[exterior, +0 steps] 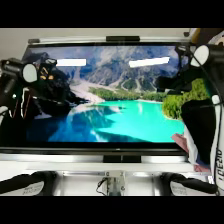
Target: Fold the shirts.
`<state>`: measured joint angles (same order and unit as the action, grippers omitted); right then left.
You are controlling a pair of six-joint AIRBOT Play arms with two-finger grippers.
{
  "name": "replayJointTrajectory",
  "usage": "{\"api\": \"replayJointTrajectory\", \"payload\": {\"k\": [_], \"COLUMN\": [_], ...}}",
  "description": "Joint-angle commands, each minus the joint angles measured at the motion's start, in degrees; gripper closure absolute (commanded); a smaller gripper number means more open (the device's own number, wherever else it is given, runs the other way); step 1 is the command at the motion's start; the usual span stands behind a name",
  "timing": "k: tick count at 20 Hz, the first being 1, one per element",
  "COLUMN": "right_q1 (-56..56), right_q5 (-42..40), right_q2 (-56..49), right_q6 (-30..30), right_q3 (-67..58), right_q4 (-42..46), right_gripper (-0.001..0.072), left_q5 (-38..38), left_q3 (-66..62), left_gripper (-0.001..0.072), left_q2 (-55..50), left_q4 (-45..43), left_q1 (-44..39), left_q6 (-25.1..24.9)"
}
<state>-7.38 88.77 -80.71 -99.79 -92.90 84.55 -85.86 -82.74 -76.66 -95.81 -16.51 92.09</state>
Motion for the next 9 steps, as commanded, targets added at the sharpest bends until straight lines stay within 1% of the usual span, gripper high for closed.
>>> {"api": "replayJointTrajectory", "payload": {"k": [1,3,9], "right_q1": [-2.49,-2.43,-2.43], "right_q5": [0.79,0.79,0.79], "right_q2": [-0.55,-0.55,-0.55], "right_q6": [-1.31,-1.31,-1.31], "right_q3": [-0.07,-0.07,-0.07], "right_q4": [0.87,0.92,0.94], "right_gripper": [0.0155,0.0155,0.0156], "left_q5": [2.99,4.37,4.42], "left_q3": [3.78,3.82,3.82], "left_gripper": [-0.0006,-0.0007,-0.0006], "left_q2": [0.55,0.50,0.61], "left_q4": [1.40,1.38,1.40], "left_q1": [-0.31,-0.28,-0.28], "left_q6": [0.13,0.13,0.13]}}
